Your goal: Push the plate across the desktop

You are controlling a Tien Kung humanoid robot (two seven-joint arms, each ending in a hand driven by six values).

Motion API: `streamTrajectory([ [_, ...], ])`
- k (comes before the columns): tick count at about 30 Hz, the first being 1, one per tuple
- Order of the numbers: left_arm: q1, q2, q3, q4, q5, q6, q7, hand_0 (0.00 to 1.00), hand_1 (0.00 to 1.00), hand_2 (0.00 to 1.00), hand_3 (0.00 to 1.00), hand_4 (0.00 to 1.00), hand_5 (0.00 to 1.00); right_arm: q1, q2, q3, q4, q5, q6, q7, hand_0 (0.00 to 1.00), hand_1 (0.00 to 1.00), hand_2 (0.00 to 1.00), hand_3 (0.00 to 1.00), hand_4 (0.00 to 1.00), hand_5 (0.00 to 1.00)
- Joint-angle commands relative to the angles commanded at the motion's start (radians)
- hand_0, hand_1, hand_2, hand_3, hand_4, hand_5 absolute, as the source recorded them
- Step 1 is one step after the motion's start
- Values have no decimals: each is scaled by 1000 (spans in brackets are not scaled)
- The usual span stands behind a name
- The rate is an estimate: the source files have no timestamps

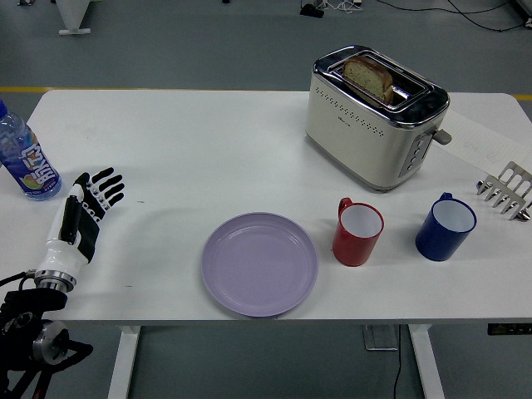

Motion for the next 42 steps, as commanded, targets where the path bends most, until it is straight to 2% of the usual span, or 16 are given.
streamTrajectory([
  [3, 1, 9, -23, -1, 8, -7, 48, 786, 740, 725, 730, 509, 998, 1, 0, 1, 0, -1, 0, -1, 551, 451, 563, 581, 303, 468],
  [8, 0, 13, -50, -5, 11, -13, 74, 785, 742, 721, 729, 512, 998, 1, 0, 2, 0, -3, 0, -2, 551, 451, 563, 581, 303, 470],
  [18, -12, 27, -95, -10, -7, -8, 74, 781, 739, 717, 725, 514, 998, 4, 0, 0, -1, 2, 2, 2, 551, 451, 563, 581, 303, 470],
  [24, -15, 47, -112, -13, -32, -1, 70, 777, 736, 706, 720, 517, 998, 6, -3, 0, -1, 3, 2, 3, 551, 451, 563, 581, 303, 469],
  [42, -11, 58, -140, -9, -43, 9, 68, 773, 730, 702, 715, 526, 998, 3, -1, 0, 1, 4, 0, -1, 551, 451, 565, 581, 303, 468],
])
